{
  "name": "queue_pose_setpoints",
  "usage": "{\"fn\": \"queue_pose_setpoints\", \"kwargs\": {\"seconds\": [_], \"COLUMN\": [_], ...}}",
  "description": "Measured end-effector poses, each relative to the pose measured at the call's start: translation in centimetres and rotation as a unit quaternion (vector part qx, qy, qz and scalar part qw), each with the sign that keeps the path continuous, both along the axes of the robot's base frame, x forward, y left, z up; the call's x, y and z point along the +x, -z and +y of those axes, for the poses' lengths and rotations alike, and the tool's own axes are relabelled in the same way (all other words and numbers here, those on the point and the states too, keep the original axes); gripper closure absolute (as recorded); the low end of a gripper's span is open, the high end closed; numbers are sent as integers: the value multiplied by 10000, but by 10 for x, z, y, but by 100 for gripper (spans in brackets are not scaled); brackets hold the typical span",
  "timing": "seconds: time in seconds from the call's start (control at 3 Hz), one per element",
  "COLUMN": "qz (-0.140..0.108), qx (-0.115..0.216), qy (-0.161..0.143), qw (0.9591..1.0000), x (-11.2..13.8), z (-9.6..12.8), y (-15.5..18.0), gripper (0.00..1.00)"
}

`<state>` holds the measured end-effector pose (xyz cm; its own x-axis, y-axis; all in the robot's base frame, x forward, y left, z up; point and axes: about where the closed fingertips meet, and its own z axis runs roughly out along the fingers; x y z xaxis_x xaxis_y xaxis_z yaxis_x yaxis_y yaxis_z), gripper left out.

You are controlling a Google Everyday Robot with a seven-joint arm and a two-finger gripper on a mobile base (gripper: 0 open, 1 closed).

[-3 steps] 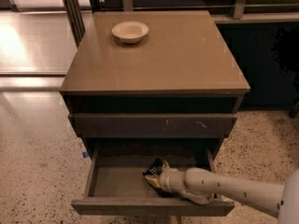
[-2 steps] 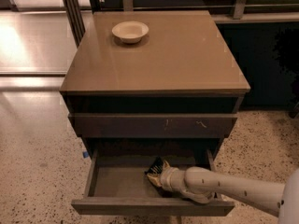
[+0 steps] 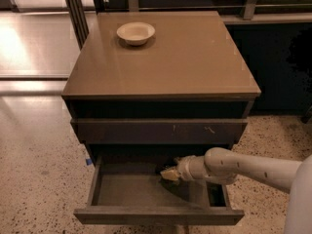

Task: Pick rxbar chocolate from middle drawer and place on counter

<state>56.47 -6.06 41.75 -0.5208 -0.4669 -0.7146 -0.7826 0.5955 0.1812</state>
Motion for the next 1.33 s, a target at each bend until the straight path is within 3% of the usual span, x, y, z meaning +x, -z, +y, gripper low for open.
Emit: {"fn": "queue_pose_setpoints", "kwargs": {"seconds": [0.33,0.67,1.0,1.33], "qz": [554,1132,1287,1257], "qx": [-22,440,563,531], "qy": [-291,-604,-758,-873], "qw": [9980,9908,9872,9868], "x": [-18,-59,-72,-77], "z": [-14,-12,-10,-6], "y": [-30,-39,-43,-53], "gripper": [100,100,100,100]}}
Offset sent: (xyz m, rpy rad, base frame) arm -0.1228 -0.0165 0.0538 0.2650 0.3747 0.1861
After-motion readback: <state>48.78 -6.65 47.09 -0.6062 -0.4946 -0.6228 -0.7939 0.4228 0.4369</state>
